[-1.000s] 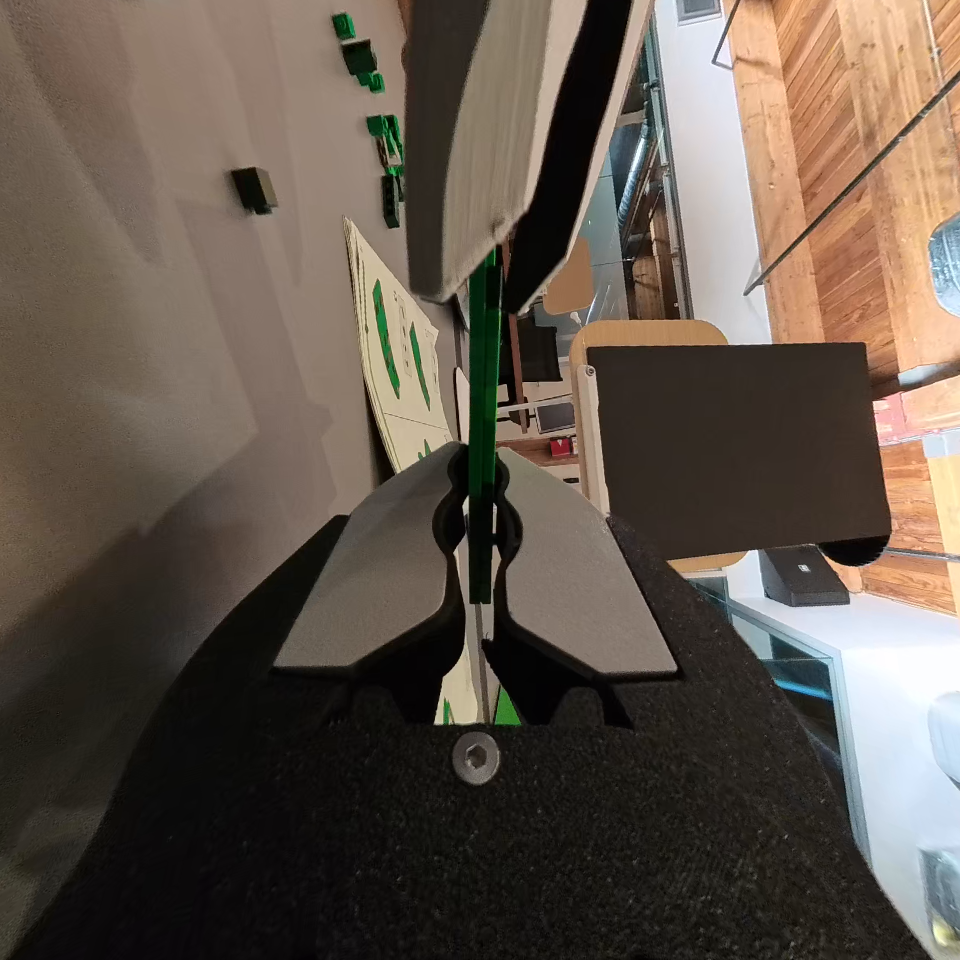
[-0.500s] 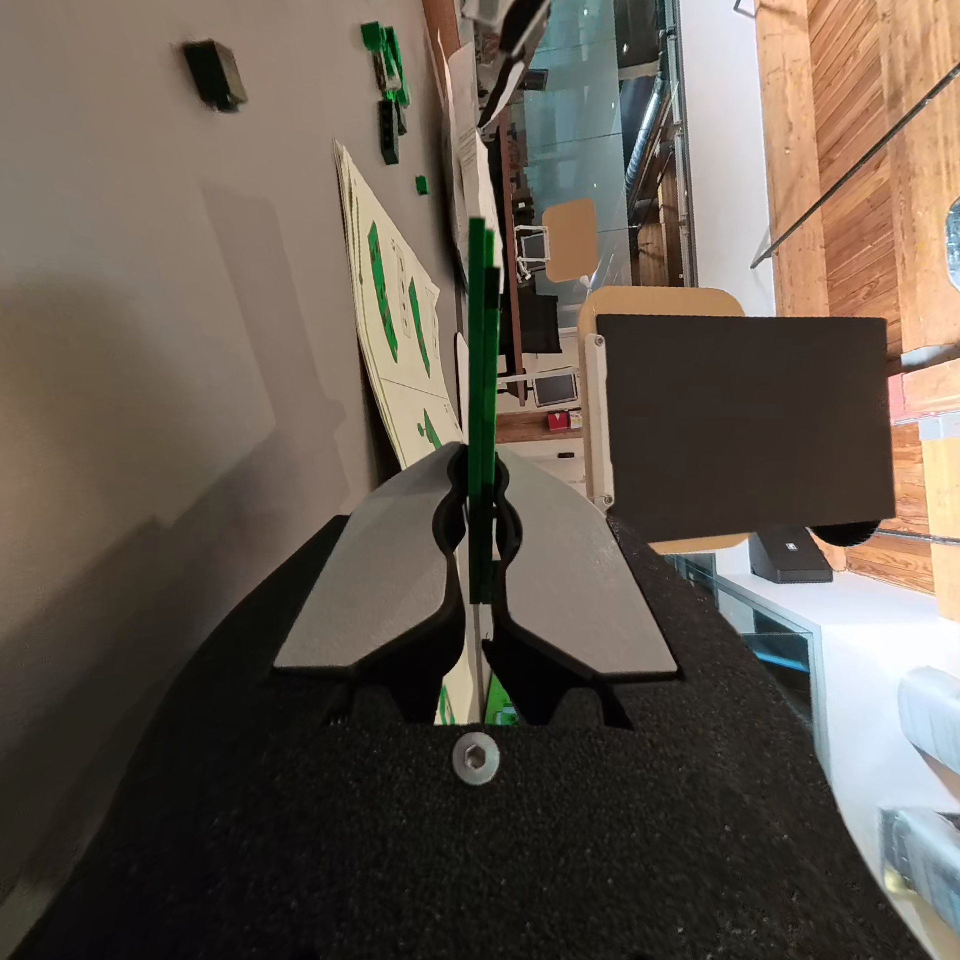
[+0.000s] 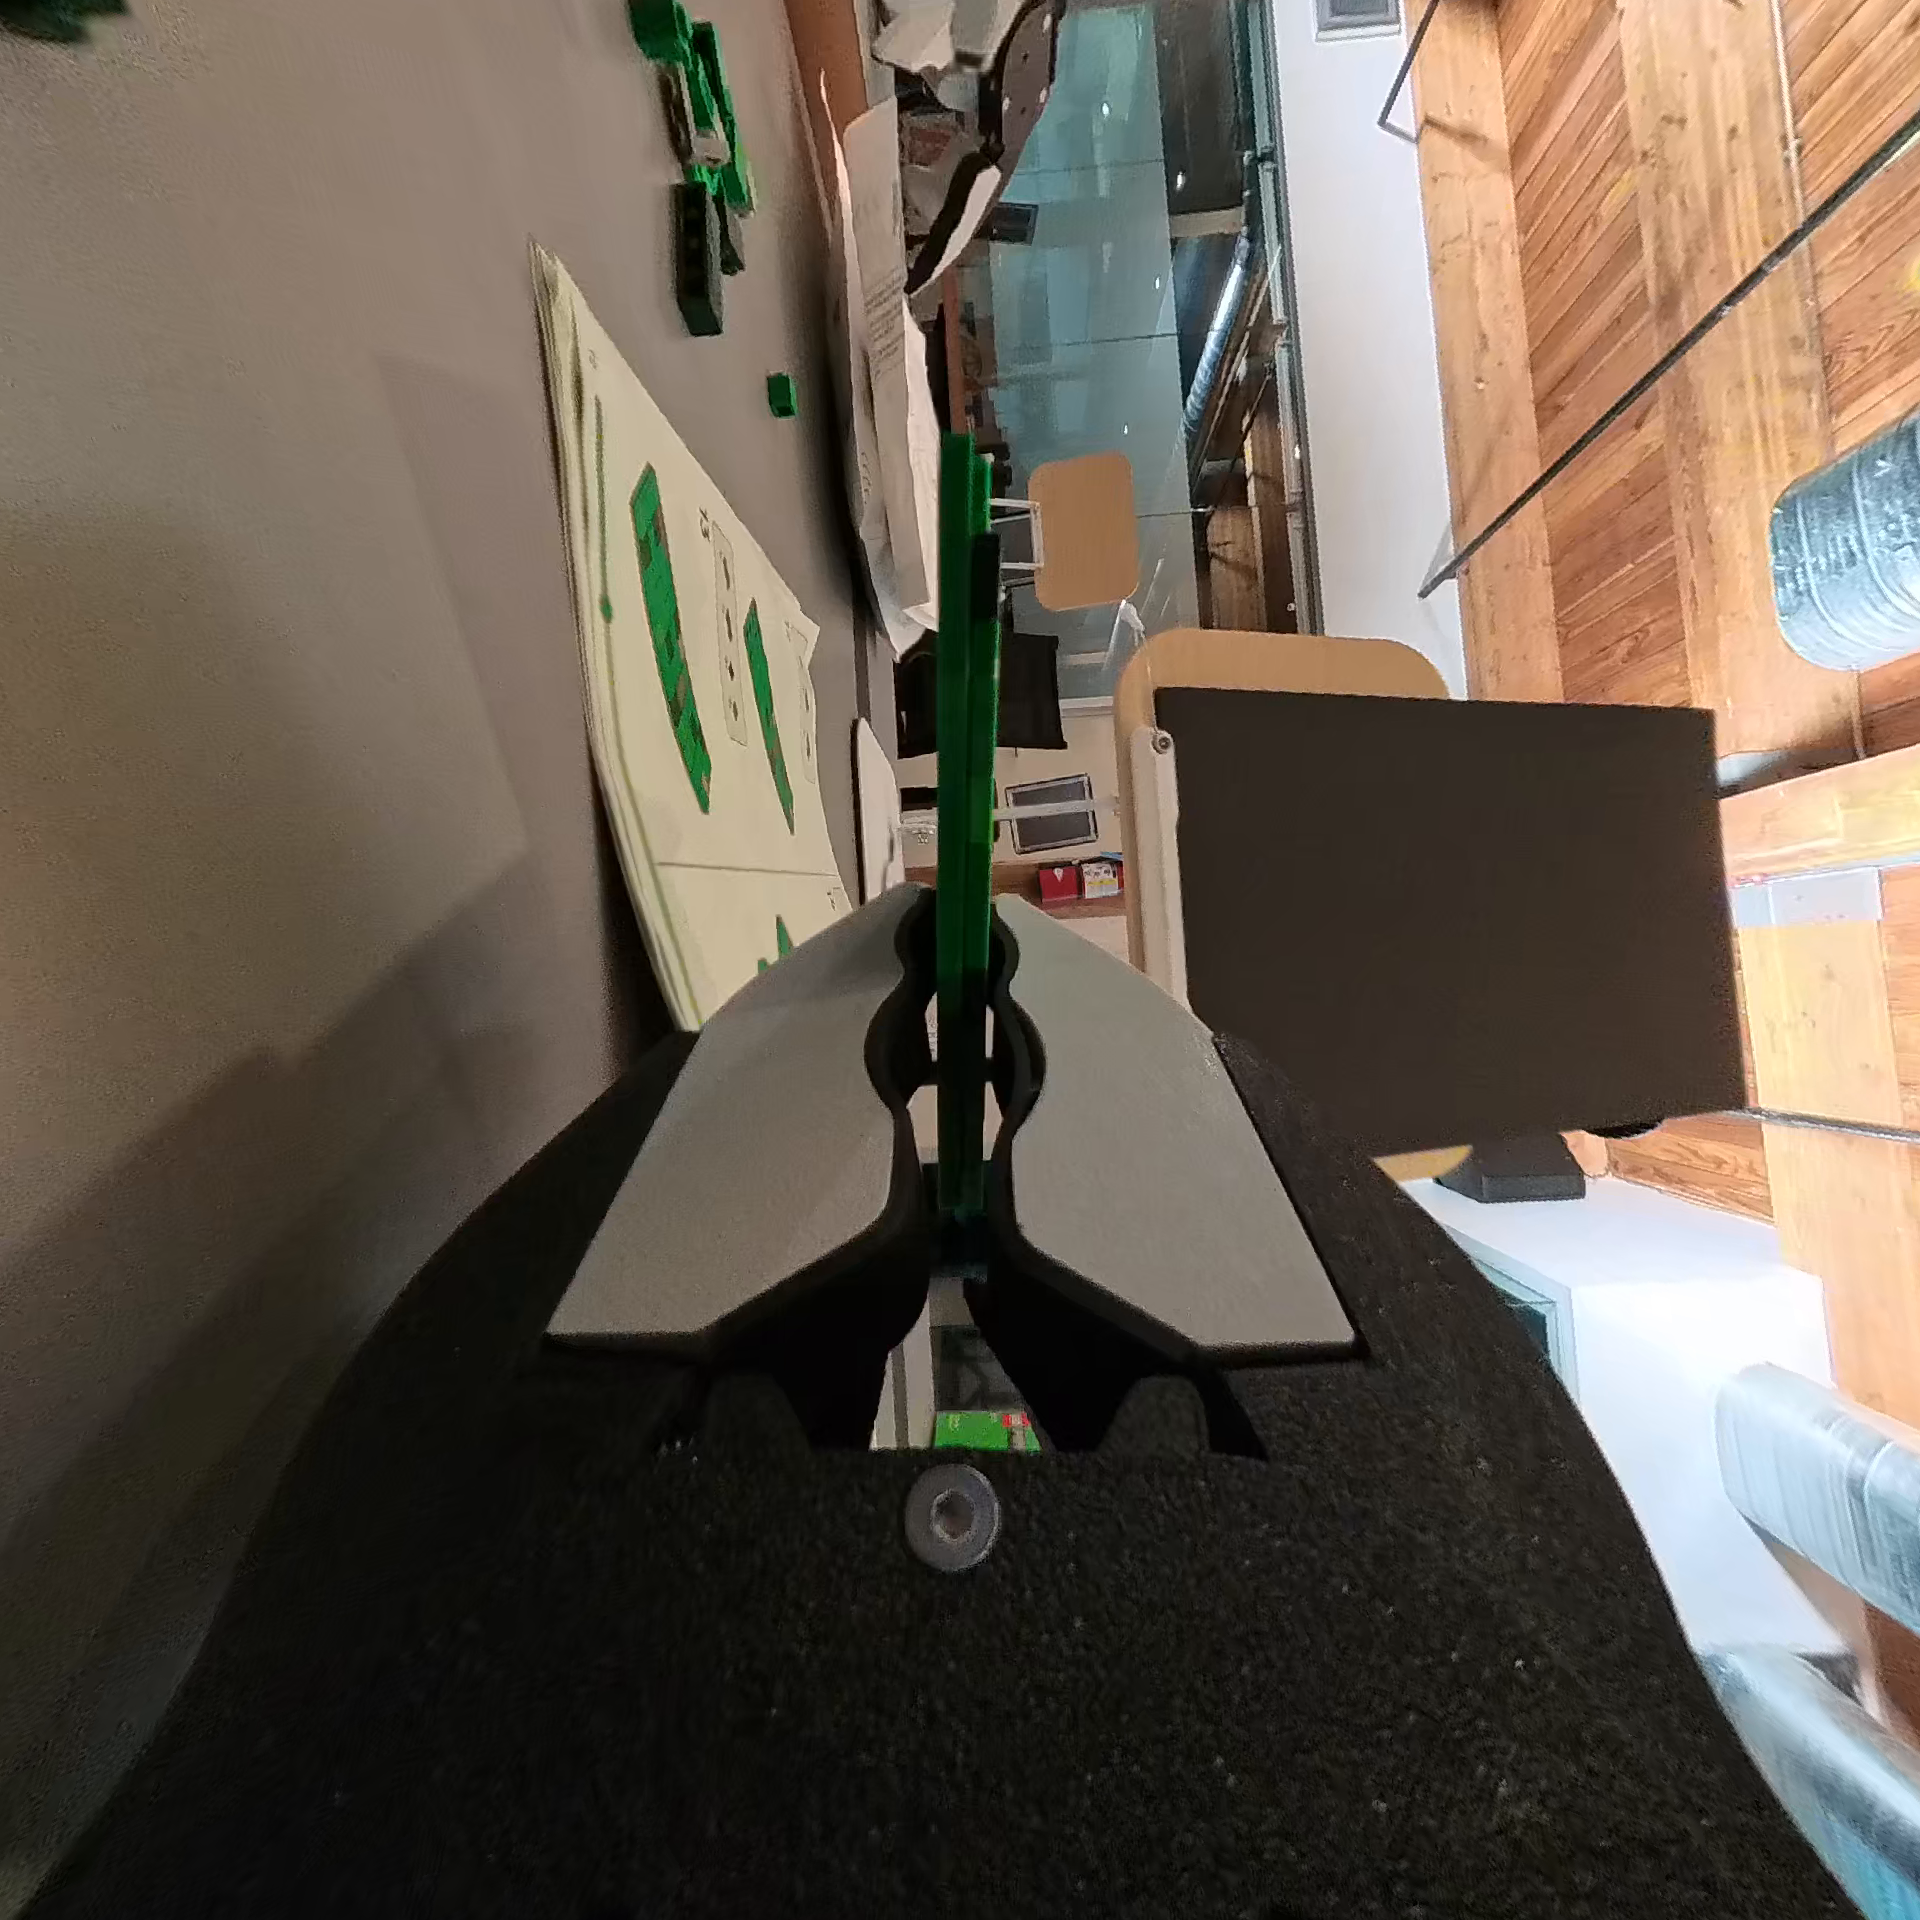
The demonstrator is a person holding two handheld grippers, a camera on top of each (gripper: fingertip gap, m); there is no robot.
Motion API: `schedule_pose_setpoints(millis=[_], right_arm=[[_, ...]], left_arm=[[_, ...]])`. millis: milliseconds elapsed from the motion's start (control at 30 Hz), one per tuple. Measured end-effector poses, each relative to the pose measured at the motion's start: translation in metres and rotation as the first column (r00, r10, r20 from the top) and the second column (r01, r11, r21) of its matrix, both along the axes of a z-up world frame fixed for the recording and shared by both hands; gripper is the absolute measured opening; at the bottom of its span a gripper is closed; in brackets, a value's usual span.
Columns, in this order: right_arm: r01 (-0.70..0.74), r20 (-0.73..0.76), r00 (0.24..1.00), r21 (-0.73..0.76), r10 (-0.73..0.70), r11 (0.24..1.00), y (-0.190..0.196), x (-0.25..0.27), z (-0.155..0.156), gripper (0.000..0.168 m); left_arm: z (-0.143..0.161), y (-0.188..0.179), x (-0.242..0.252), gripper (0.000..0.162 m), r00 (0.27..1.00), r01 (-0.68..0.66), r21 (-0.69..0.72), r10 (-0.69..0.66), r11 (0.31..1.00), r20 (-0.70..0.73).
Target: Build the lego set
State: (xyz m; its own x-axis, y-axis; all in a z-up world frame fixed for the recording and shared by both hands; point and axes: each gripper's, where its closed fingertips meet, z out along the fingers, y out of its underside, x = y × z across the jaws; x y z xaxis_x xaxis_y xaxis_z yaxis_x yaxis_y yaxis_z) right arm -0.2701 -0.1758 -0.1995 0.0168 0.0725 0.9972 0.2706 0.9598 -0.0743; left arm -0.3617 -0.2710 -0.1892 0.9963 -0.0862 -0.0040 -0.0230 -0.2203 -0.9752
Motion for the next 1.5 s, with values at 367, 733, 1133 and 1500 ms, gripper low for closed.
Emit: schedule_pose_setpoints(millis=[367,733,1133,1500], right_arm=[[-0.029,0.025,0.999,-0.02,0.03,0.999,0.0,-0.004,-0.004,0.006],[-0.033,0.047,0.998,-0.018,0.034,0.999,0.0,-0.002,-0.008,0.007],[-0.062,0.052,0.997,-0.054,0.064,0.997,-0.003,0.005,-0.007,0.007],[-0.057,0.066,0.996,-0.091,0.063,0.994,0.0,0.004,-0.01,0.007]], left_arm=[[0.001,0.002,0.017,0.02,0.993,0.063,0.041,-0.059,0.997,-0.099],[-0.017,-0.007,0.05,0.032,0.96,0.277,-0.109,-0.279,0.954,0.003],[-0.042,-0.049,-0.002,0.026,0.984,-0.041,-0.414,-0.034,0.909,-0.173],[-0.034,-0.036,-0.09,0.018,0.845,-0.048,-0.619,-0.299,0.784,-0.444]])
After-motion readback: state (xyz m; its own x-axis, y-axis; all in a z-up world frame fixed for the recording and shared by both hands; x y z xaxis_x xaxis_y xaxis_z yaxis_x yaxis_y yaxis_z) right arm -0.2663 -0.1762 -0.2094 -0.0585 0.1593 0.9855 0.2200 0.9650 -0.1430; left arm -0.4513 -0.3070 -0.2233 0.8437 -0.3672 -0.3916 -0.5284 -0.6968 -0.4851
